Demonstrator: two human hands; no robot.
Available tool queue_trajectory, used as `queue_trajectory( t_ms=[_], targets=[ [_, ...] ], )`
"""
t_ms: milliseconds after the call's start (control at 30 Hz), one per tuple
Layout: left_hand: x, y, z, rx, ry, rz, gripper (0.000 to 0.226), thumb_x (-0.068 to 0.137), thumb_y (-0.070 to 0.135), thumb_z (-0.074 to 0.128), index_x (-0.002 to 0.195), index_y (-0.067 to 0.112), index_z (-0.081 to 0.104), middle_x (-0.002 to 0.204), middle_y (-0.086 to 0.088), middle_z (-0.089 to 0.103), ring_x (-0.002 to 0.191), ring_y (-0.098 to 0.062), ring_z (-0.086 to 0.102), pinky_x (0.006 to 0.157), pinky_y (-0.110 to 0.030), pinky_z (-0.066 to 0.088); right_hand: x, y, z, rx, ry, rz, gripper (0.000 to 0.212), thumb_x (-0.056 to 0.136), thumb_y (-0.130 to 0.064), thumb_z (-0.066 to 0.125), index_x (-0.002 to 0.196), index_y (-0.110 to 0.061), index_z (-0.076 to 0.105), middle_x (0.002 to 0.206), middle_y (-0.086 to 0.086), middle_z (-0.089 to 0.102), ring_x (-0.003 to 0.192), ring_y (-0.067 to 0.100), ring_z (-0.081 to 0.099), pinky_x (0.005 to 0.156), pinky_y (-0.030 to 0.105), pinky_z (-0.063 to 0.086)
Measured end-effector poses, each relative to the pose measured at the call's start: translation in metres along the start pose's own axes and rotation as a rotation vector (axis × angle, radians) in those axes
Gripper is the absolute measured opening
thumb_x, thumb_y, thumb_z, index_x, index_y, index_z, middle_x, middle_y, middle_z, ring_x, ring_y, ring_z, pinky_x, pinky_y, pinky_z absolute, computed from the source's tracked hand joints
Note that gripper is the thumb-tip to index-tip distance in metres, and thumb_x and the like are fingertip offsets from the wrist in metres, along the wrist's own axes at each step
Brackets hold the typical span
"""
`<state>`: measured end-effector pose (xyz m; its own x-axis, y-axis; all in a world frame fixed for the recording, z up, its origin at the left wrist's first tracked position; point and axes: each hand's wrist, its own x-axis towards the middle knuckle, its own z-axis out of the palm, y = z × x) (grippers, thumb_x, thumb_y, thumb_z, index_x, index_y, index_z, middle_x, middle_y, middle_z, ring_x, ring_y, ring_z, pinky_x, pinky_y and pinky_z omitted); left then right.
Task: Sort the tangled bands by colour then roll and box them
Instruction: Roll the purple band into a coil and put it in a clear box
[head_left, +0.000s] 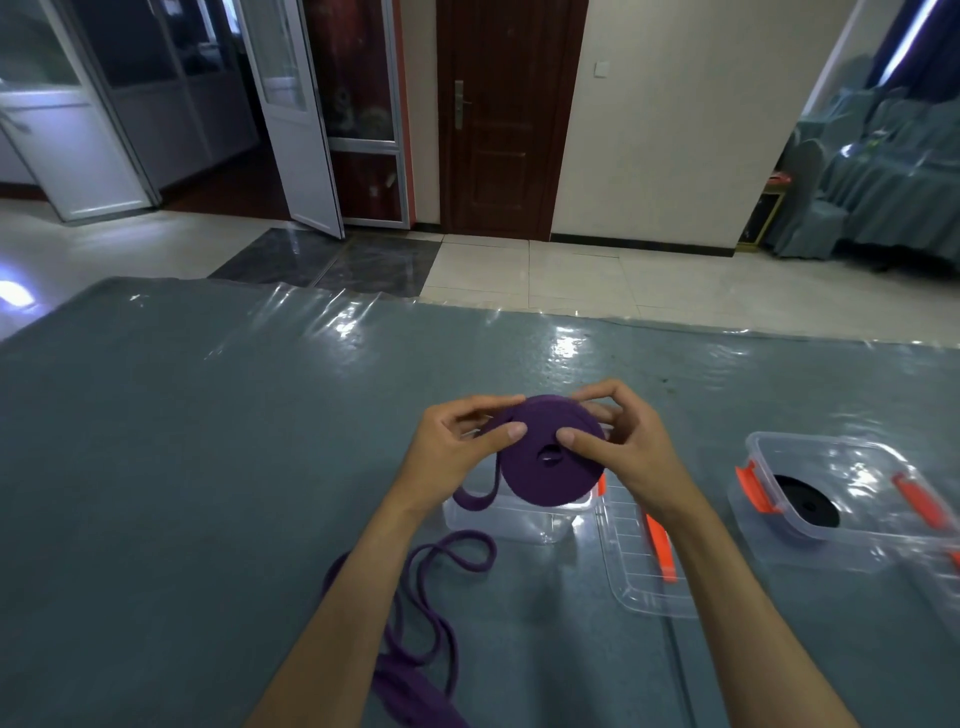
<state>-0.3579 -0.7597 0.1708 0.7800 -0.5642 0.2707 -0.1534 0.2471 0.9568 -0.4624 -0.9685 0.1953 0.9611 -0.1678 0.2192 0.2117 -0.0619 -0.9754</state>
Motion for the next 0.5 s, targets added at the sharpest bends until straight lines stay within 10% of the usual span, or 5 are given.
queue_trajectory(
  t_ms=[500],
  targets=[
    [0.006,-0.012,-0.013,0.086,-0.020,-0.027,0.034,0.081,0.028,0.092,0.113,0.024,0.081,0.112,-0.003,0.081,0.108,-0.023,0.077,0.097,-0.037,0.062,0.008,0.012,0.004,-0.058,0.092,0.000,0.050,0.071,-0.046,0.095,0.114,-0.029,0.079,0.102,0.007,0.082,0.093,0.026,0.079,0.072,0.033,0.064]
  ],
)
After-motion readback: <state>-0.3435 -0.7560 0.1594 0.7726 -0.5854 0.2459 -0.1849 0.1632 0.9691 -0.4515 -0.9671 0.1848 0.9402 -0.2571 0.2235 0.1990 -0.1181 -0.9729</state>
